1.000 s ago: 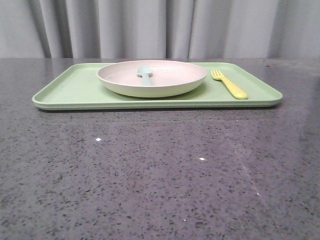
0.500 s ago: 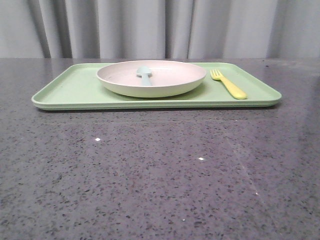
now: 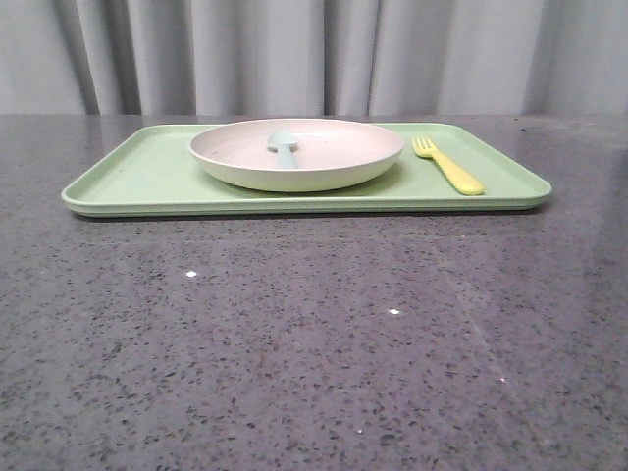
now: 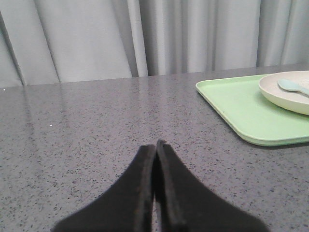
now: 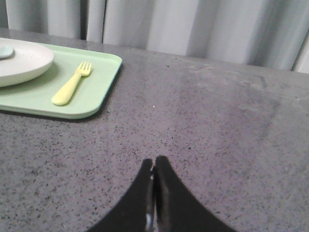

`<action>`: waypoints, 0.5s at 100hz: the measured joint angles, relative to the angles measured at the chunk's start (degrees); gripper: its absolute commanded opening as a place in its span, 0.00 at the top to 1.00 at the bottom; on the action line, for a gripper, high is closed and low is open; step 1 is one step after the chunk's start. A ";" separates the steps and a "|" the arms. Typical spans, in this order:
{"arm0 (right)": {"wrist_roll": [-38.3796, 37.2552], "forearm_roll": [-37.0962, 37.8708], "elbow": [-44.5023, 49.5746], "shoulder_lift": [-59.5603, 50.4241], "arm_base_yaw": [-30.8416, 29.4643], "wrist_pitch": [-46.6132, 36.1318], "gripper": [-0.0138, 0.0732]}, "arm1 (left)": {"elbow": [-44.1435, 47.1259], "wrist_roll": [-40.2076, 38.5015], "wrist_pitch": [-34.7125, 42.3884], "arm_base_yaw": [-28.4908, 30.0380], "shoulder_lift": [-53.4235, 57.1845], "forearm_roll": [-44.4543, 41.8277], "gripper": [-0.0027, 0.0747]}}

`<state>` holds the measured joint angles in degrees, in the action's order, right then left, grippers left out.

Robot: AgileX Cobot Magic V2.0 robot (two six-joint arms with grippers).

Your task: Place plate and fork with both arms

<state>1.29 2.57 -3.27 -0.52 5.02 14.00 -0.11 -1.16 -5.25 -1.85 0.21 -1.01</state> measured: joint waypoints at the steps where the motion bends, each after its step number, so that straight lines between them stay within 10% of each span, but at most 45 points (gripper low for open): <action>1: 0.10 0.02 0.18 0.00 0.00 -0.22 0.98 | 0.00 0.00 0.00 0.00 0.00 0.00 0.99; 50: 0.42 0.02 4.77 -0.10 0.00 -6.73 0.98 | 0.00 0.00 0.00 0.00 0.00 0.00 0.99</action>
<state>1.71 2.59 1.50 -0.61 5.02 7.27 -0.11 -1.16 -5.25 -1.85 0.21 -1.01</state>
